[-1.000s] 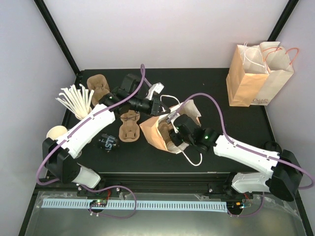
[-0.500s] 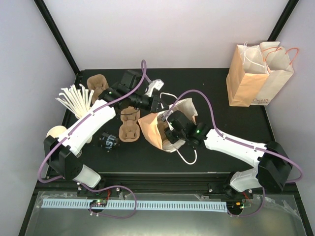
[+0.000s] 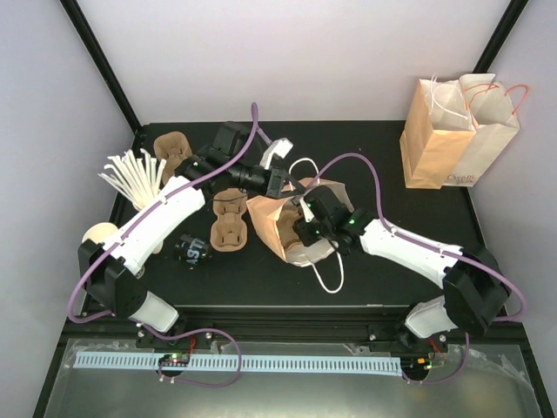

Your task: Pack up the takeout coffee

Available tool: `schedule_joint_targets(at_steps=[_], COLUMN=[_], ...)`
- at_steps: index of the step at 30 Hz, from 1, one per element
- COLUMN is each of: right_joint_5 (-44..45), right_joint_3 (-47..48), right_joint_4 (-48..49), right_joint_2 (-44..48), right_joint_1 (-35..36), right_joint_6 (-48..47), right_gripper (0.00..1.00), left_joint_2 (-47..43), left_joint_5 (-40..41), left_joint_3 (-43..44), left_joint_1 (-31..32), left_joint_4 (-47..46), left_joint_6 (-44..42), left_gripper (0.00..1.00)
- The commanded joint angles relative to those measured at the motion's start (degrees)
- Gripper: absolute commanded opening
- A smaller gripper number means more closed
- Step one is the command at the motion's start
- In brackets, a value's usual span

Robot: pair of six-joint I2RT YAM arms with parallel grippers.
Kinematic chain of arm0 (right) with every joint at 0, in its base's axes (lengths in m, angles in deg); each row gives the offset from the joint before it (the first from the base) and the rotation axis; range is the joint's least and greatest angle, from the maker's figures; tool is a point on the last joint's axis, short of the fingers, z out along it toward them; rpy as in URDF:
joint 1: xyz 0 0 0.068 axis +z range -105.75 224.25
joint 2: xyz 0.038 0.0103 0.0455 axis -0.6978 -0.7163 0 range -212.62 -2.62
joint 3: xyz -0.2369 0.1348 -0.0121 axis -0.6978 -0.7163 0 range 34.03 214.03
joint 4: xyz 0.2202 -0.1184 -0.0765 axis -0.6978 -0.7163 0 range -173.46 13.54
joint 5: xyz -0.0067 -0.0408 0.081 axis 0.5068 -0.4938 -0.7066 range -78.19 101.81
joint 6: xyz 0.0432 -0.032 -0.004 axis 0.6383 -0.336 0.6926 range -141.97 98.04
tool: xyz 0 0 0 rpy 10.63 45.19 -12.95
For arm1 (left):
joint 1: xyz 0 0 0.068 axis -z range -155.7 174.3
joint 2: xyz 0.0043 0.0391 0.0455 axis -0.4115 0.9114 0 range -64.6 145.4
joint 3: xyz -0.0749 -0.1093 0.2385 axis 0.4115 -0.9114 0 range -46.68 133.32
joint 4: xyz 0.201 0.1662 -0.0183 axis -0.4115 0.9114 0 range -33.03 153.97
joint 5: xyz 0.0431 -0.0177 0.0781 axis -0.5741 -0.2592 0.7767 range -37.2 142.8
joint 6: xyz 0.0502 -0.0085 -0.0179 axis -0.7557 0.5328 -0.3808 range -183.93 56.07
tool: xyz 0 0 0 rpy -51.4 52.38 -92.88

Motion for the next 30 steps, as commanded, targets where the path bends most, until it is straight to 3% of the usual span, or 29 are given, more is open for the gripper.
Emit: schedule_joint_targets(at_steps=[1,7,10,15,22,26,30], right_joint_5=[-1.3,2.0,4.1,5.3,4.4,5.3,6.7], right_joint_3=[1.4,-0.2,-1.1,-2.3,-4.5,-6.6,-9.4], right_joint_4=[0.5,5.2,7.2,9.6,12.7,15.5,19.1], right_joint_2=[-2.0,-2.5,-2.5,-1.9,-2.1,-1.3,1.1], right_joint_1=[-0.5,-0.5,-0.5,-0.5,-0.4,-0.2,1.3], right_joint_6=[2.6,-0.1,-1.4,-2.7,-2.0,-2.8,-5.2], right_gripper=[0.30,0.27,0.27,0.26,0.27,0.26,0.25], left_joint_2=[-0.1,-5.4,-7.4,-6.1,-2.1,-2.7,-2.8], left_joint_5=[-0.8,10.9,18.8,24.0,29.3,26.7,22.5], left_joint_3=[2.5,3.0,2.9,6.5,13.9,14.5,14.9], left_joint_1=[0.1,1.6,3.6,6.8,12.1,14.2,14.2], left_joint_4=[0.0,3.1,0.6,-1.7,2.4,0.6,-1.8], left_joint_6=[-1.1,-7.7,-9.3,-11.1,-14.8,-15.1,-9.0], left_gripper=[0.23,0.41,0.32,0.03,0.02,0.02,0.02])
